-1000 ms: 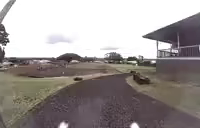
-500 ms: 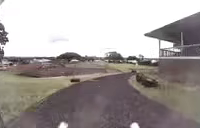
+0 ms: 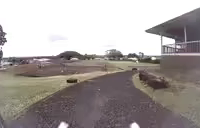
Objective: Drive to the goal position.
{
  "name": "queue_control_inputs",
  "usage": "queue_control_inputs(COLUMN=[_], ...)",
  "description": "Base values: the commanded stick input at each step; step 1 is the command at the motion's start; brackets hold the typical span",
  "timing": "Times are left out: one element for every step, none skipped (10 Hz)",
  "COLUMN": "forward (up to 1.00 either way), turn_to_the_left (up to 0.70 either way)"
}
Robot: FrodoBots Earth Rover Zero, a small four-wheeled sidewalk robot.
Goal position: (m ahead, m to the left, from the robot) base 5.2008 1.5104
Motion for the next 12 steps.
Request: queue_control_inputs(forward=[0.85,0.85,0.85,0.85,0.85,0.85,0.85,0.85,0.85,0.85,0.85,0.85], turn_to_the_left=[0.00,0.00,0.00,0.00,0.00,0.00,0.00,0.00,0.00,-0.05,-0.27,-0.27])
